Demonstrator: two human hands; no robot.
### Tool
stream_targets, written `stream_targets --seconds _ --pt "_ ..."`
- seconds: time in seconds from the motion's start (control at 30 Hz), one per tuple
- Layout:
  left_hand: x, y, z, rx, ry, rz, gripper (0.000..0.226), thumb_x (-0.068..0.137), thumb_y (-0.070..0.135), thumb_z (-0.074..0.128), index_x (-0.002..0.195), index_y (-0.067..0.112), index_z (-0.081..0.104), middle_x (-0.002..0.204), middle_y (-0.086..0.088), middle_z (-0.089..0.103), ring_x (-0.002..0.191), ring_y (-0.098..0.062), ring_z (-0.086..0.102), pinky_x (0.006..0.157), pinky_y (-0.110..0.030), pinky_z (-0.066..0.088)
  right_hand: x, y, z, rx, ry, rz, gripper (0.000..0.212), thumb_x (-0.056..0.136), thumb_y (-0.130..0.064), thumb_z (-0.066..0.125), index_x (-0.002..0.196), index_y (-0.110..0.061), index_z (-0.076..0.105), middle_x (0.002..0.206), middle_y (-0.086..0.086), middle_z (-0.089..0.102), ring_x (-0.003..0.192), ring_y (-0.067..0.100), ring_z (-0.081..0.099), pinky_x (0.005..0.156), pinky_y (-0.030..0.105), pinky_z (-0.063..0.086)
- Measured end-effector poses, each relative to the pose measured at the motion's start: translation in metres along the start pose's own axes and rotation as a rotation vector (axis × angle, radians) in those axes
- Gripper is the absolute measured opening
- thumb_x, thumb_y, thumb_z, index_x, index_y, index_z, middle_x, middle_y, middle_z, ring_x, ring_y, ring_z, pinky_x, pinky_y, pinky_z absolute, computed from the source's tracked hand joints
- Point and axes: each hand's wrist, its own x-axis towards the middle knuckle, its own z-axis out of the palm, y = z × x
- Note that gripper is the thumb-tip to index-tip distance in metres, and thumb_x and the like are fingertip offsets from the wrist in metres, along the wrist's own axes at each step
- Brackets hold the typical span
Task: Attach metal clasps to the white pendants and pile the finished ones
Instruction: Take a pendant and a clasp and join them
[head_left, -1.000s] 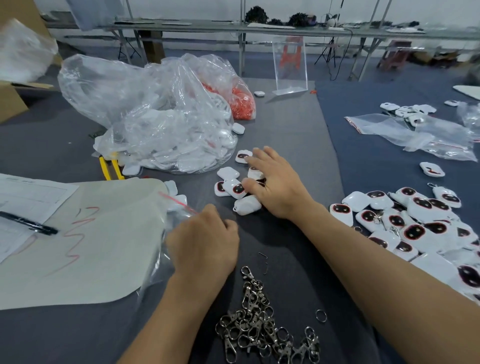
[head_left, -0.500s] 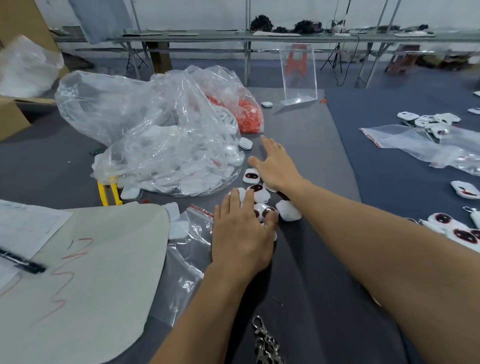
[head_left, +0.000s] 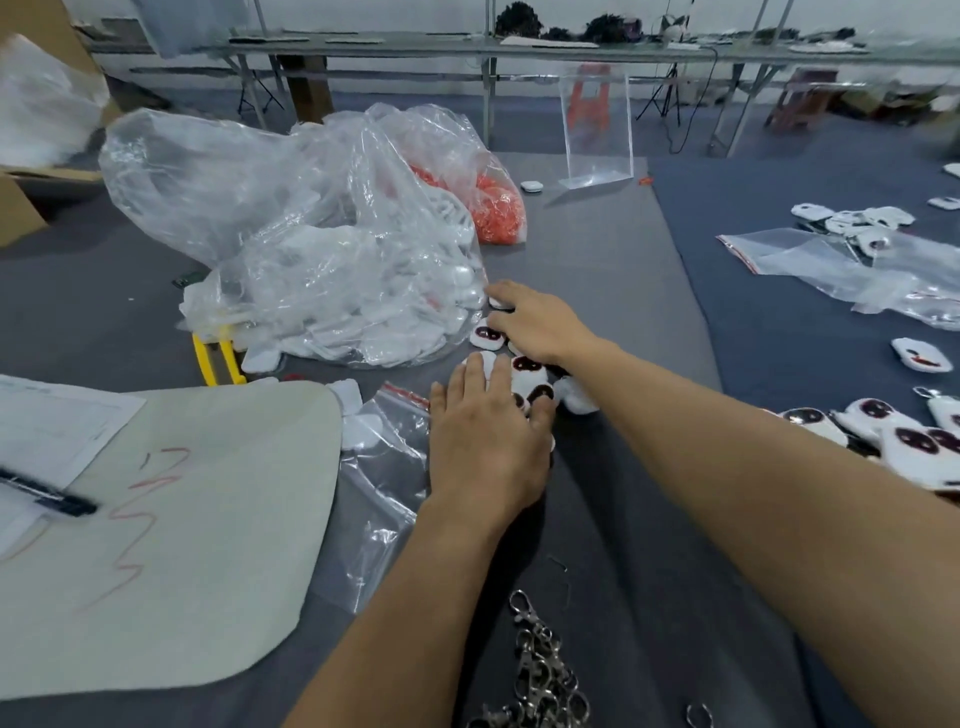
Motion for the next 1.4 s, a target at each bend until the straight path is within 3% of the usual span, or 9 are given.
stream_targets --seconds 0.23,0.4,0.6,0.7,0.83,0.97,1.07,1.2,1.4 --pt "-0.012 0.001 -0.010 -0.006 0.037 0.069 0.070 0.093 0.055 0.049 0.151 0.018 0.035 0.149 -0.001 0.047 0.140 -0.020 0.040 0.122 -0.050 0.015 -0.092 -0.001 -0.013 0.147 -0.008 0.050 0.037 0.100 -0.021 0.053 0.132 -0.034 0.068 0.138 -0.014 0.064 0.125 0.007 0.057 0.103 0.016 0.036" --pt "-0.025 0.001 -0.016 0.103 0.043 0.088 0.065 0.094 0.054 0.045 0.149 0.019 0.039 0.148 -0.002 0.048 0.140 -0.020 0.039 0.121 -0.054 0.011 -0.136 0.002 -0.003 0.325 0.275 0.175 0.028 0.092 -0.015 0.063 0.110 -0.029 0.078 0.104 -0.018 0.075 0.091 -0.009 0.064 0.087 0.006 0.047" --pt "-0.055 0.016 -0.042 0.016 0.137 0.126 0.050 0.096 0.041 0.050 0.140 0.019 0.054 0.142 -0.002 0.058 0.134 -0.021 0.049 0.122 -0.049 0.014 -0.171 -0.006 0.002 0.673 0.508 0.216 0.017 0.089 -0.012 0.069 0.093 -0.022 0.083 0.085 -0.013 0.079 0.083 0.002 0.073 0.083 0.025 0.058" --pt "-0.080 0.024 -0.060 0.035 0.252 0.256 0.030 0.088 0.038 0.059 0.109 0.024 0.074 0.104 -0.001 0.076 0.097 -0.025 0.065 0.101 -0.041 0.037 -0.191 -0.010 0.000 1.148 0.610 0.283 0.025 0.094 -0.002 0.059 0.092 -0.015 0.080 0.090 0.006 0.080 0.083 0.019 0.074 0.080 0.035 0.062" --pt "-0.114 0.014 -0.075 0.043 0.101 0.320 0.021 0.082 0.049 0.064 0.076 0.034 0.077 0.065 0.014 0.068 0.054 0.000 0.041 0.081 -0.029 0.035 -0.218 -0.001 -0.006 1.613 0.646 0.426 0.018 0.099 -0.003 0.059 0.110 -0.001 0.072 0.108 0.013 0.078 0.103 0.021 0.075 0.087 0.027 0.060" --pt "-0.124 0.000 -0.079 -0.057 -0.220 0.253 0.016 0.076 0.049 0.068 0.088 0.039 0.074 0.082 0.022 0.066 0.076 0.000 0.059 0.075 -0.025 0.049 -0.230 0.013 -0.022 1.506 0.847 0.549 0.017 0.099 0.000 0.056 0.102 -0.002 0.073 0.103 0.009 0.076 0.102 0.023 0.073 0.092 0.035 0.061" --pt "-0.120 -0.005 -0.088 0.049 -0.176 0.214 0.023 0.062 0.048 0.059 0.079 0.039 0.072 0.068 0.022 0.064 0.073 -0.002 0.059 0.065 -0.023 0.042 -0.237 0.018 -0.030 1.163 0.998 0.573 0.029 0.100 -0.006 0.050 0.087 -0.020 0.071 0.088 -0.006 0.071 0.091 0.013 0.067 0.086 0.032 0.059" --pt "-0.113 -0.012 -0.095 0.063 -0.270 0.191 0.024 0.052 0.040 0.061 0.075 0.038 0.067 0.065 0.019 0.064 0.068 -0.001 0.058 0.059 -0.023 0.040 -0.236 0.002 -0.019 0.966 0.929 0.510 0.028 0.100 -0.011 0.051 0.083 -0.023 0.070 0.078 -0.009 0.069 0.076 0.010 0.059 0.071 0.030 0.050" --pt "-0.113 -0.013 -0.089 -0.015 -0.351 0.301 0.014 0.068 0.026 0.072 0.075 0.037 0.066 0.071 0.023 0.063 0.069 0.002 0.058 0.058 -0.017 0.042 -0.232 -0.029 -0.010 1.438 0.586 0.556 0.018 0.101 -0.004 0.052 0.088 -0.006 0.064 0.057 0.006 0.064 0.043 0.012 0.058 0.040 0.022 0.045"
